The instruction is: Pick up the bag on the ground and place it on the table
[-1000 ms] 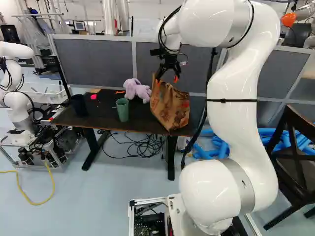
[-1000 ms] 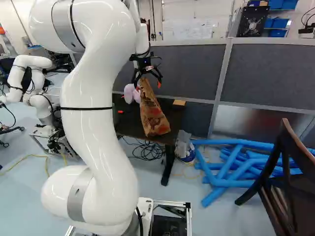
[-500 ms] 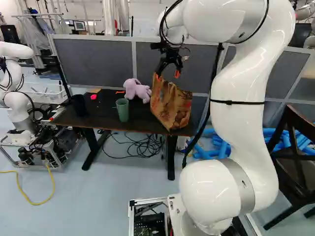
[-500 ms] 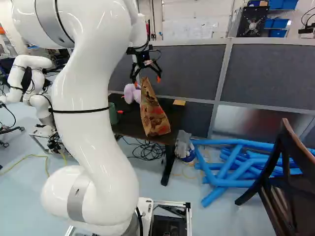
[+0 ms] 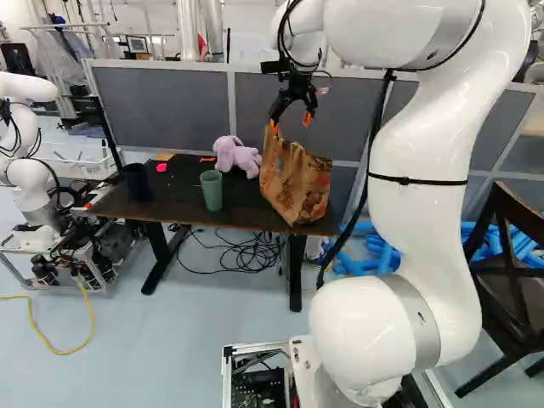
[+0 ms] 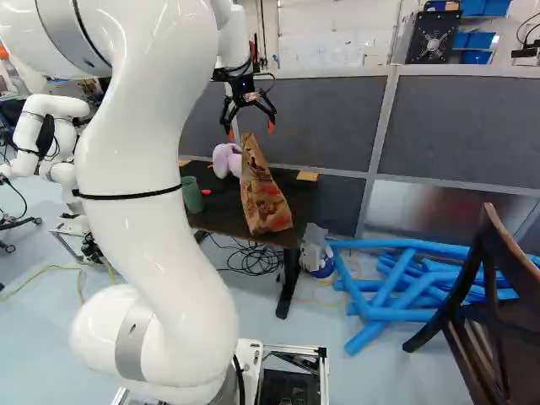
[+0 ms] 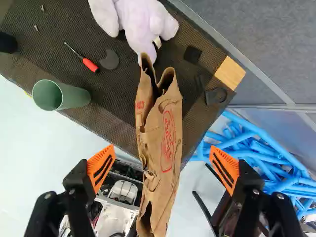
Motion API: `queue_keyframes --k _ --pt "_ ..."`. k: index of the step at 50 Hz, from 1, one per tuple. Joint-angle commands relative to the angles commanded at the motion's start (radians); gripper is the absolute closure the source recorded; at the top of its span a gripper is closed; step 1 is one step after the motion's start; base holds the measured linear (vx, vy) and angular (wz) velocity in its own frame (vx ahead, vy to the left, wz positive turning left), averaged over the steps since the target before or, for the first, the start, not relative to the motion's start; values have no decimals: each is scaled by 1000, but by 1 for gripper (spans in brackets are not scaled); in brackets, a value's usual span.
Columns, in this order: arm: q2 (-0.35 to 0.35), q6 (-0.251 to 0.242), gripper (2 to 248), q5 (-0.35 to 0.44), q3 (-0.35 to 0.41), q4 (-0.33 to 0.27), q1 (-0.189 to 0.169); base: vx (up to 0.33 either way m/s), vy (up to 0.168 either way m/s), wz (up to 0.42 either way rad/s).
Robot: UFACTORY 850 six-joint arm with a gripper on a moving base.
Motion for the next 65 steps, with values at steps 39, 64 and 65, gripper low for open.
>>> queue_keyframes --k 39,64,65 --pt "5 0 3 0 2 0 0 -5 0 0" --pt "5 0 3 0 2 0 0 -135 -2 1" --pt "5 0 3 0 2 0 0 -184 -2 3"
